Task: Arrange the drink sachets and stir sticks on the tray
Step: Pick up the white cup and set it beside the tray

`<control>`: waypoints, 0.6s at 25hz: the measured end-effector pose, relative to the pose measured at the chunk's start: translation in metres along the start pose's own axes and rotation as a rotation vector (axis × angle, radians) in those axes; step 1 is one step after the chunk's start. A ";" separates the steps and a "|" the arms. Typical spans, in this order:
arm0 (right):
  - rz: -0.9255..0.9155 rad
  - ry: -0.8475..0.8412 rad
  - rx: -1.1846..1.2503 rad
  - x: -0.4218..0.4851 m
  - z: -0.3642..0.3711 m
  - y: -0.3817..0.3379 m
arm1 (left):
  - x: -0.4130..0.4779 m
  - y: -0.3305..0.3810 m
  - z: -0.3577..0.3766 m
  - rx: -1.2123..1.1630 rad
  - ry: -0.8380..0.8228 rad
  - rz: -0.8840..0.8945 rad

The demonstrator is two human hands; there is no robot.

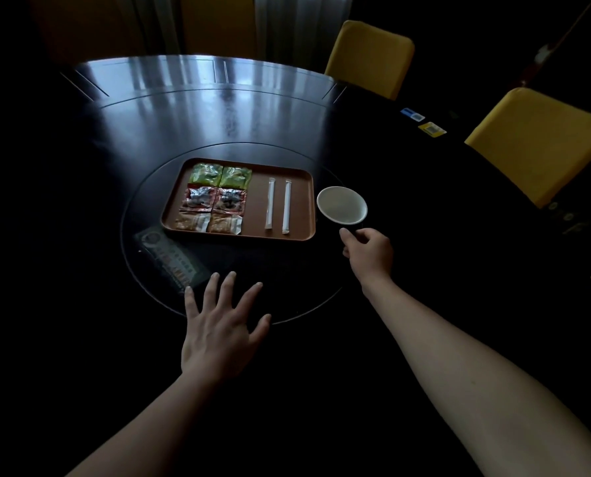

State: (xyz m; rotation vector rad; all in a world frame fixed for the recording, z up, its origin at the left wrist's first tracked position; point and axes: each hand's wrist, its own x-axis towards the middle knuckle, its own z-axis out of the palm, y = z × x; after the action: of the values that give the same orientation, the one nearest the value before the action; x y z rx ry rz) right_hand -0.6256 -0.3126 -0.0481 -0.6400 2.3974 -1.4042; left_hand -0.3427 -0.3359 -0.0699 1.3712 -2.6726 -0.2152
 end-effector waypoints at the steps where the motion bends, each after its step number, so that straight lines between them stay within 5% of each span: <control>1: 0.006 0.009 0.016 0.000 -0.001 0.000 | 0.000 0.000 0.000 -0.002 0.007 0.000; 15: -0.082 0.094 -0.102 0.014 0.014 -0.011 | 0.000 0.000 0.002 0.007 0.029 0.003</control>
State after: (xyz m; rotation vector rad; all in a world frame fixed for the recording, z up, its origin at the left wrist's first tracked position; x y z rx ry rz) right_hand -0.6288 -0.3350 -0.0456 -0.7209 2.5571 -1.3799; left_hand -0.3430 -0.3356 -0.0720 1.3614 -2.6547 -0.1842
